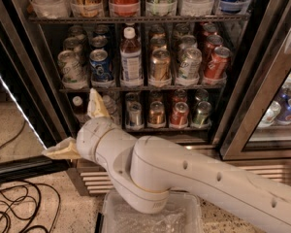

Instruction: Pick pepsi can from middle shelf of fridge

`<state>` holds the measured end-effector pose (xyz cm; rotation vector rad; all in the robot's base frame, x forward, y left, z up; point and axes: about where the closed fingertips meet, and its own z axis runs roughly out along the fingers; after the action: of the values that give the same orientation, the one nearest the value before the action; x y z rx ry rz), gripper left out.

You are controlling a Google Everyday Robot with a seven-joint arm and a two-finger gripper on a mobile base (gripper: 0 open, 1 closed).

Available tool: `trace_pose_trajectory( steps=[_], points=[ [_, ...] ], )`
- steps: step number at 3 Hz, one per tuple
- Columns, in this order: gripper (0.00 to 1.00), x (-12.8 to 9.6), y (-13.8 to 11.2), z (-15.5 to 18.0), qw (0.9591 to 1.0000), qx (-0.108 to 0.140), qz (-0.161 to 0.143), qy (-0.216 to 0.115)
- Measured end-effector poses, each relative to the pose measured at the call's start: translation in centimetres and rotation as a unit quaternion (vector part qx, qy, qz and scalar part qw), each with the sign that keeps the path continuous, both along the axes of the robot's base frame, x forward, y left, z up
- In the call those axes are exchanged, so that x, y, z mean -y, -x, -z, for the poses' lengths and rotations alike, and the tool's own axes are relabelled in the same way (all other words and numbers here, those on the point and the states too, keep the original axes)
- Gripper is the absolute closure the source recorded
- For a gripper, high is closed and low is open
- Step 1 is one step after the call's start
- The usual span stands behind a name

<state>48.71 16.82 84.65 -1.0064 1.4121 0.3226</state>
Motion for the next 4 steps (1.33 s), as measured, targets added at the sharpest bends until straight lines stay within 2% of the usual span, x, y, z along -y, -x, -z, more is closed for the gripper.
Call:
trace_pose_trajectory(
  steps=[1,2,3,4],
  points=[
    [0.00,1.6,-1.8,0.5,0.9992,0.015,0.035,0.013],
    [0.00,1.6,-1.7,0.5,0.9992,0.016,0.035,0.013],
    [0.00,1.8,-3.4,0.5,0.9984,0.030,0.047,0.000],
    [0.00,1.5,-6.8,0.6,0.9966,0.055,0.057,-0.026]
  ],
)
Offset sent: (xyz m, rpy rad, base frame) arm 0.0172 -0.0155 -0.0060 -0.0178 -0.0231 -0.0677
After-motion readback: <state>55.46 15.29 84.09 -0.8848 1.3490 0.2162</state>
